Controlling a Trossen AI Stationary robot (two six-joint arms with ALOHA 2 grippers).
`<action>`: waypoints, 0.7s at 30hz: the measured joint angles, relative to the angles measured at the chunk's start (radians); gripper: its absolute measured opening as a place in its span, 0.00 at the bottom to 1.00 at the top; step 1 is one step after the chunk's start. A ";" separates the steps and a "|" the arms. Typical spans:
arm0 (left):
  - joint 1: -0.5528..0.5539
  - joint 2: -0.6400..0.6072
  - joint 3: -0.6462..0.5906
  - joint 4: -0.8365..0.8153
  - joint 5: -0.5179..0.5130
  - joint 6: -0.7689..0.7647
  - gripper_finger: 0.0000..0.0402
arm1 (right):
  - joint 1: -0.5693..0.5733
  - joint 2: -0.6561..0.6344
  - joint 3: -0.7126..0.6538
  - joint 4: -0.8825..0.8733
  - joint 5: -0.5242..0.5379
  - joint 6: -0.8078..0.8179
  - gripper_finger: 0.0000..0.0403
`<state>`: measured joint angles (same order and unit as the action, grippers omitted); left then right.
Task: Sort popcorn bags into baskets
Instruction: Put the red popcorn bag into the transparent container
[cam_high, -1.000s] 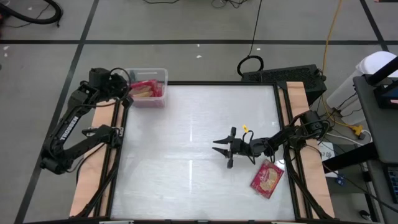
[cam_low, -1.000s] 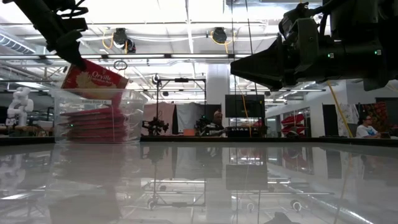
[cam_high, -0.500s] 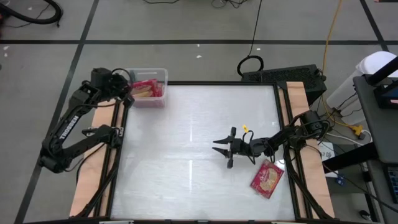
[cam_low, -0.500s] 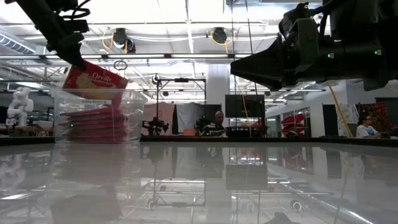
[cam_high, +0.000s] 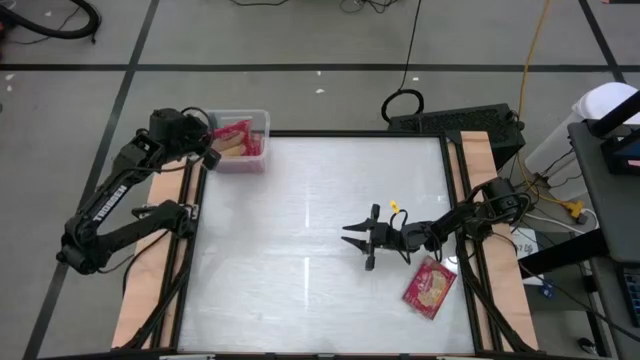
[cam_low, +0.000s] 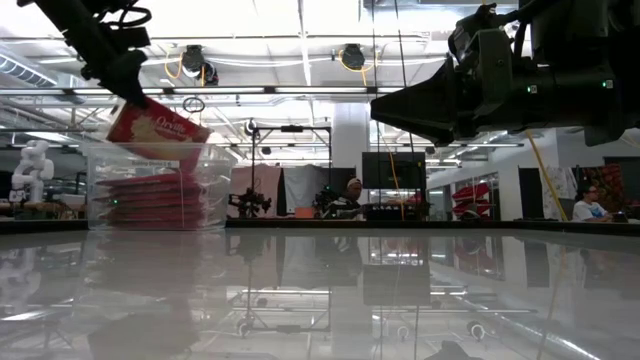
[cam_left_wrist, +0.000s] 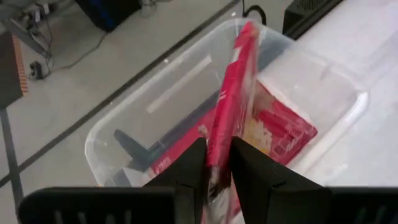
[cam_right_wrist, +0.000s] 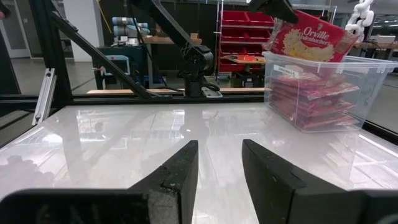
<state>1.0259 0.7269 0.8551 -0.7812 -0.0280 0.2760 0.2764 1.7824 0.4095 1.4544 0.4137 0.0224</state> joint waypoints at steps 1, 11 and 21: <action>-0.001 0.000 0.000 0.006 0.001 0.000 0.17 | 0.000 0.000 0.000 0.000 0.000 0.000 0.29; -0.007 0.000 0.000 0.090 0.178 0.010 0.07 | 0.000 0.000 0.000 -0.001 0.000 0.000 0.29; -0.007 0.016 0.000 0.331 0.378 -0.077 0.05 | 0.000 0.000 0.000 -0.028 0.000 0.000 0.29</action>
<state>1.0193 0.7430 0.8551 -0.4498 0.3502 0.1987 0.2764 1.7824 0.4095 1.4266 0.4137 0.0223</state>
